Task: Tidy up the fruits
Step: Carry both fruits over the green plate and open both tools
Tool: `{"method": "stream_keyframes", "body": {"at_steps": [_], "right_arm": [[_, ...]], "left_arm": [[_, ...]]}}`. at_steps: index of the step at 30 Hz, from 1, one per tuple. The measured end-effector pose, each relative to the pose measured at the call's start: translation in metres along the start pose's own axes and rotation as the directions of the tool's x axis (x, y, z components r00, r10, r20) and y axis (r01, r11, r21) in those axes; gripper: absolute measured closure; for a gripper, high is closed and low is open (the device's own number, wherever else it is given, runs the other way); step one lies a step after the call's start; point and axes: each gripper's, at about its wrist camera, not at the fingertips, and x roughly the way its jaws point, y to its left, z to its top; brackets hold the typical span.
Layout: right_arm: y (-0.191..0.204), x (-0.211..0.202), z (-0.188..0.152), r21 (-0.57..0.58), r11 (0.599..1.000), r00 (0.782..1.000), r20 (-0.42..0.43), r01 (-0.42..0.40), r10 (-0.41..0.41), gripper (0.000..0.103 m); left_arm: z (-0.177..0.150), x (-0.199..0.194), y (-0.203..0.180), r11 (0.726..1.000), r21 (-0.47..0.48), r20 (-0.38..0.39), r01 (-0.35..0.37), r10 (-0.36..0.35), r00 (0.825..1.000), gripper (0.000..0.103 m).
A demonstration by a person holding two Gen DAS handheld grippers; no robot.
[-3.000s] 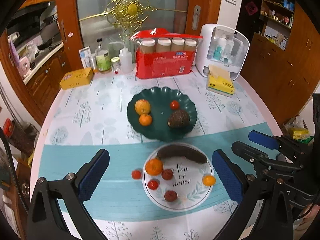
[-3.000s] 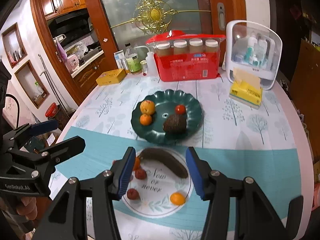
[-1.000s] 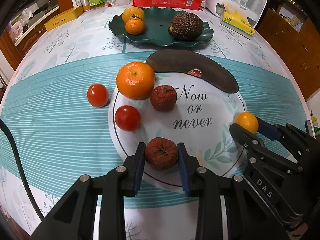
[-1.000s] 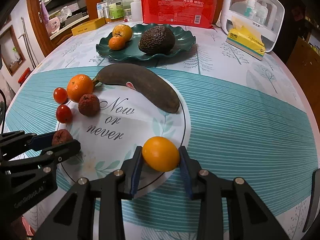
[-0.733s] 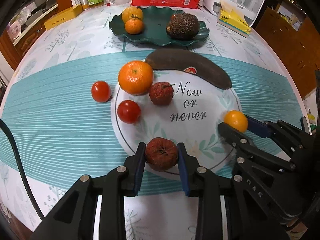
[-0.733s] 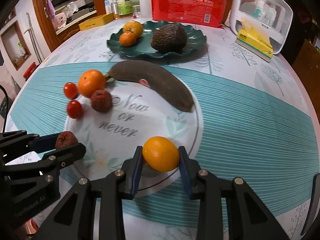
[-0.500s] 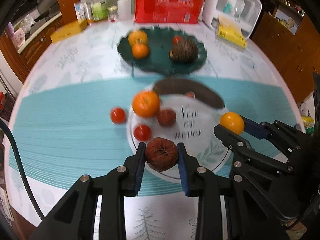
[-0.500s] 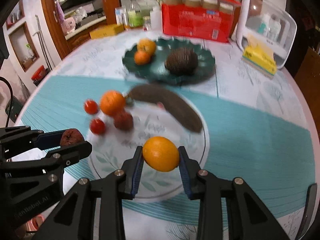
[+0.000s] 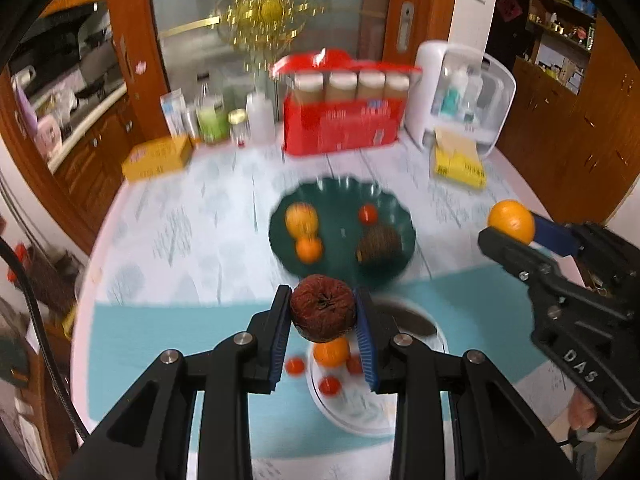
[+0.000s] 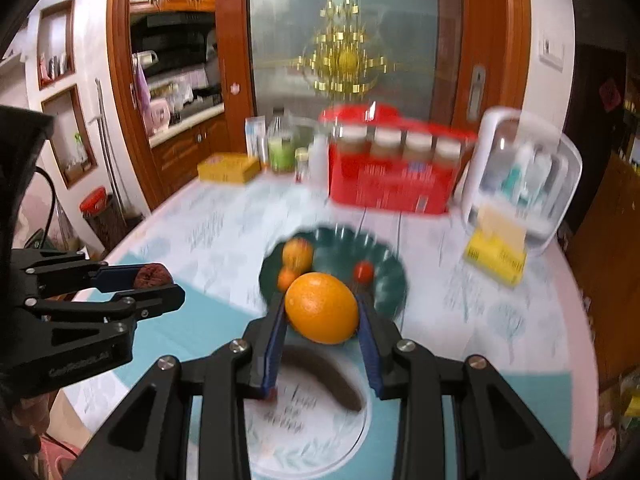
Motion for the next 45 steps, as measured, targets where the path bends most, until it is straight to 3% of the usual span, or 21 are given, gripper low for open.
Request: {"method": "stream_keyframes", "body": {"at_steps": [8, 13, 16, 23, 31, 36, 45], "right_arm": [[-0.015, -0.003, 0.082, -0.030, 0.996, 0.987, 0.136, 0.089, -0.084, 0.068], [-0.025, 0.035, 0.109, -0.018, 0.993, 0.987, 0.114, 0.118, -0.116, 0.068], [-0.030, 0.070, 0.110, -0.021, 0.992, 0.990, 0.066, 0.123, -0.121, 0.068], [-0.044, 0.162, 0.086, 0.046, 0.997, 0.992, -0.113, 0.064, -0.059, 0.068], [-0.048, 0.247, 0.044, 0.102, 0.995, 0.952, -0.302, -0.011, 0.042, 0.068], [-0.046, 0.277, 0.021, 0.116, 0.992, 0.925, -0.370, -0.048, 0.088, 0.068], [-0.051, 0.302, 0.004, 0.146, 0.987, 0.904, -0.410, -0.066, 0.121, 0.067]], "left_arm": [[0.092, -0.010, 0.002, 0.996, 0.070, 0.123, -0.062, 0.053, 0.991, 0.074], [0.129, 0.019, 0.007, 0.997, 0.063, 0.119, -0.043, 0.035, 0.992, 0.074], [0.143, 0.057, 0.011, 0.998, 0.056, 0.078, -0.027, 0.022, 0.997, 0.074], [0.143, 0.156, 0.014, 0.998, 0.063, -0.057, 0.010, -0.006, 0.998, 0.074], [0.130, 0.260, 0.006, 0.995, 0.079, -0.195, 0.058, -0.041, 0.980, 0.074], [0.119, 0.302, 0.004, 0.994, 0.083, -0.256, 0.073, -0.049, 0.965, 0.074], [0.104, 0.342, 0.007, 0.994, 0.071, -0.319, 0.087, -0.060, 0.946, 0.073]]}}
